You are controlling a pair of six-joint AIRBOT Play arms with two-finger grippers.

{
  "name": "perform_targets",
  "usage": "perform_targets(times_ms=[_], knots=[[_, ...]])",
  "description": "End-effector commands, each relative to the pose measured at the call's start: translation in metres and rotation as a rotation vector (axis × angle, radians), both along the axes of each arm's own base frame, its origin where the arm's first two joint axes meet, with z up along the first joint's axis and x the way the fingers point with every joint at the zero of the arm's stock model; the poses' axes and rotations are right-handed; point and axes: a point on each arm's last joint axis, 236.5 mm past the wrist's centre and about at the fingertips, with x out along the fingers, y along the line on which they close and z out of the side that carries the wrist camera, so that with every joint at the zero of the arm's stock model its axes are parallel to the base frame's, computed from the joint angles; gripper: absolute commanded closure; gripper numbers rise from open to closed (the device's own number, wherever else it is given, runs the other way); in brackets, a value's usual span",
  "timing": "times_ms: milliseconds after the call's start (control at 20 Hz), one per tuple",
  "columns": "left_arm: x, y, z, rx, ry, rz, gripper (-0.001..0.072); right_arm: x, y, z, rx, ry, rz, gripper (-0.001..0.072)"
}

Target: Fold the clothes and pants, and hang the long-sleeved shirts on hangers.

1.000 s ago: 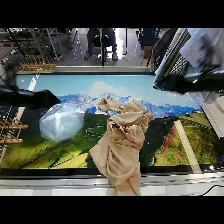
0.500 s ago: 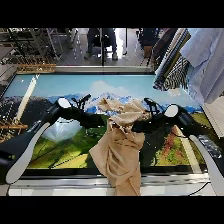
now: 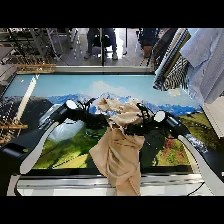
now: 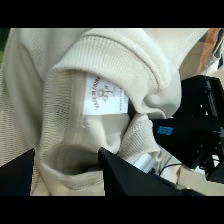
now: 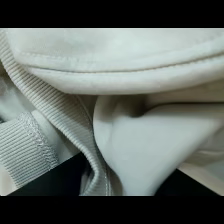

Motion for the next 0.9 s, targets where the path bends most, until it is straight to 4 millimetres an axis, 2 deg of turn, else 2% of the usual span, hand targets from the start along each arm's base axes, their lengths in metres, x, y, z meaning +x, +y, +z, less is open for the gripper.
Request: perform_targets(times_ms=[0, 250, 300, 350, 450, 500, 550, 600, 700, 850], knots=[[-0.004, -0.012, -0.002, 0.001, 0.010, 0.003, 0.0306, 0.000, 0.003, -0.003, 0.002, 0.001, -0.001, 0.0253], [0.001, -0.020, -0.002, 0.003, 0.034, 0.069, 0.0307, -0.005, 0.003, -0.007, 0.001, 0.031, 0.008, 0.0253], [0.001, -0.020, -0.002, 0.004, 0.045, 0.077, 0.0317, -0.005, 0.003, -0.007, 0.001, 0.031, 0.009, 0.0254], [0.000, -0.020, -0.002, 0.003, 0.047, 0.078, 0.0366, -0.005, 0.003, -0.007, 0.001, 0.031, 0.009, 0.0261], [-0.001, -0.021, -0.002, 0.005, 0.053, 0.078, 0.0366, -0.005, 0.003, -0.008, 0.001, 0.032, 0.008, 0.0313], [-0.003, -0.023, -0.002, 0.005, 0.054, 0.073, 0.0448, -0.005, 0.003, -0.008, 0.001, 0.031, 0.009, 0.0395], [-0.005, -0.024, -0.002, 0.005, 0.057, 0.065, 0.0653, -0.005, 0.003, -0.008, -0.001, 0.027, 0.015, 0.0580], [-0.008, -0.025, -0.002, 0.005, 0.063, 0.055, 0.0691, -0.005, 0.003, -0.008, -0.001, 0.025, 0.019, 0.0651], [-0.012, -0.025, -0.002, 0.005, 0.061, 0.032, 0.0691, -0.005, 0.003, -0.008, -0.003, 0.022, 0.023, 0.0682], [-0.016, -0.025, -0.001, 0.004, 0.062, 0.011, 0.0692, -0.008, 0.002, -0.007, -0.010, 0.018, 0.048, 0.0683]])
